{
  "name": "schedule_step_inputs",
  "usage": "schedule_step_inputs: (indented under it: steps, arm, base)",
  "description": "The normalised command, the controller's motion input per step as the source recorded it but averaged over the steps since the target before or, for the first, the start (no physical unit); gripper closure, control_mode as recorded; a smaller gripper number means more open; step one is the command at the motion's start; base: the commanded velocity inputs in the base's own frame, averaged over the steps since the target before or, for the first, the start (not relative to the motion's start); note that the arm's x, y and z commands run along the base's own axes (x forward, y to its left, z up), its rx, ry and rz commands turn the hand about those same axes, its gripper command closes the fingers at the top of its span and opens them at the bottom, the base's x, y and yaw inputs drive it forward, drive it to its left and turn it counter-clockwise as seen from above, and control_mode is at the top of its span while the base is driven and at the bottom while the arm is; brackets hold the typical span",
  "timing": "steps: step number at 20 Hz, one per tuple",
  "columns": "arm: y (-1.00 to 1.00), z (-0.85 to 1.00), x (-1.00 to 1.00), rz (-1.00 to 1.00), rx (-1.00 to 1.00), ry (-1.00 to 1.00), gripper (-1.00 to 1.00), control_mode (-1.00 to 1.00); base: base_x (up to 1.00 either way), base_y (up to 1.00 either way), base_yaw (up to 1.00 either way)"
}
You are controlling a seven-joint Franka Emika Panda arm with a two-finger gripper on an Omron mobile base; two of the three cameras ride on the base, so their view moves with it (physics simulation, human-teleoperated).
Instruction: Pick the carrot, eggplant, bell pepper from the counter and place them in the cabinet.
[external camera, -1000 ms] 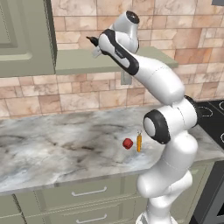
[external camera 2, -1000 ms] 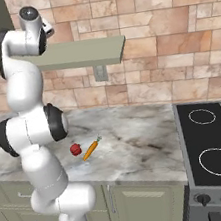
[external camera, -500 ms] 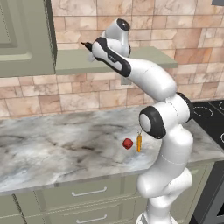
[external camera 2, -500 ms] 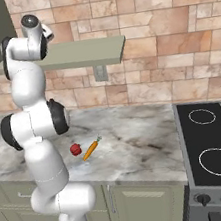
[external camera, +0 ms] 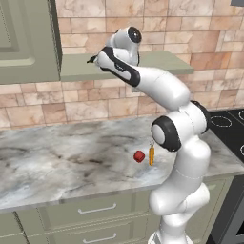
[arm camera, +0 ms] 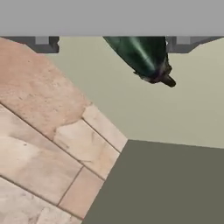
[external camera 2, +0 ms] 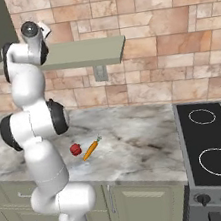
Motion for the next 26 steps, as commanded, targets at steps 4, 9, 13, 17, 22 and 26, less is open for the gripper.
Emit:
schedule_step_inputs:
  steps: [4, 9, 13, 17, 22, 26]
  arm:
    - [0.0, 0.36, -1.0, 0.05, 0.0, -0.32, -1.0, -1.0]
    - [-0.17, 0.0, -1.0, -0.08, 0.02, -0.09, -1.0, -1.0]
    - [-0.2, -0.17, -1.0, -0.21, 0.0, 0.13, -1.0, -1.0]
    - [-0.35, 0.21, -1.0, -0.19, 0.12, 0.24, -1.0, -1.0]
    - [-0.19, -0.05, -1.0, -0.23, 0.19, 0.51, -1.0, -1.0]
    - [-0.29, -1.0, -0.72, -0.16, -0.02, 0.53, -1.0, -1.0]
  base:
    - [0.0, 0.0, 0.0]
    - [0.0, 0.0, 0.0]
    - [0.0, 0.0, 0.0]
    - [0.0, 0.0, 0.0]
    - [0.0, 0.0, 0.0]
    - [0.0, 0.0, 0.0]
